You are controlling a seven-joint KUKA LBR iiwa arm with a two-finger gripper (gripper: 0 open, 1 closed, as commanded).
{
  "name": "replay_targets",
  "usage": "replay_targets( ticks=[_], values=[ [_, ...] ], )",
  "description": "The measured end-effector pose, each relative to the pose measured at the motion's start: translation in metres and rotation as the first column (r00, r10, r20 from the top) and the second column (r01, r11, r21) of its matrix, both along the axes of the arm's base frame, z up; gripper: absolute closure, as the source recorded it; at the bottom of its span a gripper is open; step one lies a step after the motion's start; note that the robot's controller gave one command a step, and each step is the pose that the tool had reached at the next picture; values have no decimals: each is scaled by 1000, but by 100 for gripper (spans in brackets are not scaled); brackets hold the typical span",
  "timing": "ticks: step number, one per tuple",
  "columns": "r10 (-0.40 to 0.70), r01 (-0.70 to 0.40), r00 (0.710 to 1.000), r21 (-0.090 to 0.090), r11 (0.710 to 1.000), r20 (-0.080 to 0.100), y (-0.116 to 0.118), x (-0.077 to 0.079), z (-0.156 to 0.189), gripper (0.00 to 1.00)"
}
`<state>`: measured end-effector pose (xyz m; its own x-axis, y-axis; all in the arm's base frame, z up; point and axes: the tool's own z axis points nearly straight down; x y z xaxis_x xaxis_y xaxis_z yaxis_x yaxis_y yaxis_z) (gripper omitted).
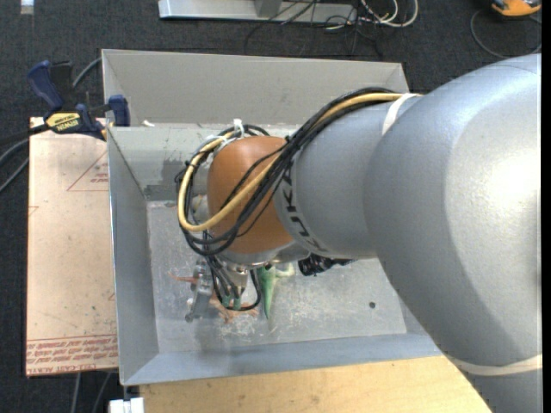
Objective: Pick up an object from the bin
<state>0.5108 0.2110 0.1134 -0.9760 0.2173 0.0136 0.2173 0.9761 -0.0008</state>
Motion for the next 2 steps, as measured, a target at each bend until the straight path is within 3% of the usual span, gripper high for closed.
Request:
replay_targets(
  ticks=[2],
  values=[
    [0,0,1000,2,1000,4,0,2,20,100]
  ],
)
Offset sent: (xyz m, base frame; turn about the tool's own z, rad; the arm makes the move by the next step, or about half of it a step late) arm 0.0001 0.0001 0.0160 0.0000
